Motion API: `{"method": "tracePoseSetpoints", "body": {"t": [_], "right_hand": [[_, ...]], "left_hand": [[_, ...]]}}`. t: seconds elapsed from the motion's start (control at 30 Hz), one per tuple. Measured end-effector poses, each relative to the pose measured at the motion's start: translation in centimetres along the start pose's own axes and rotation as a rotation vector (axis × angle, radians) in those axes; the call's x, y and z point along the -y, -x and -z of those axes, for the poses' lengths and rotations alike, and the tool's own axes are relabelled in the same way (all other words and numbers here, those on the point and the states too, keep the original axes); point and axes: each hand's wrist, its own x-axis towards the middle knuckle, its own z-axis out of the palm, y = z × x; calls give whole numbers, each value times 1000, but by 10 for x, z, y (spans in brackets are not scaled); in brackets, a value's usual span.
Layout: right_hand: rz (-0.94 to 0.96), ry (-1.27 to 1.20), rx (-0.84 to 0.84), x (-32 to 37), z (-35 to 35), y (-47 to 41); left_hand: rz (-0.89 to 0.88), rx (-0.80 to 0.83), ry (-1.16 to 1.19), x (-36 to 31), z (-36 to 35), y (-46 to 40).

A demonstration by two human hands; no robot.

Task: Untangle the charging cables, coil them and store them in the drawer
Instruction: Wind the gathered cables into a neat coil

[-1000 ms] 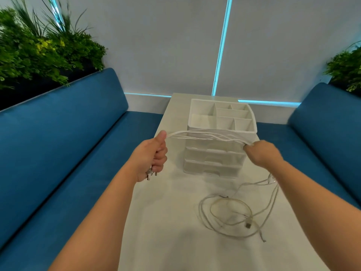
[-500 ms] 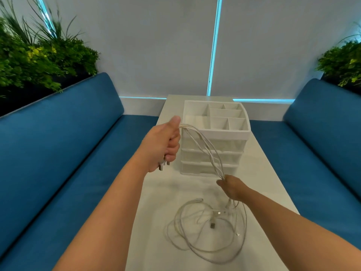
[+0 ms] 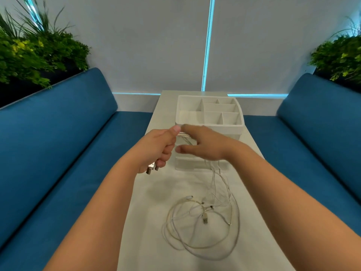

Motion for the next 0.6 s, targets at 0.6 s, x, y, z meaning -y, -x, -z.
{"method": "tracePoseSetpoints", "body": {"t": [0.6], "right_hand": [[-20, -687, -24, -15, 1, 12]], "left_hand": [[-46, 313, 292, 43, 7, 18]]}}
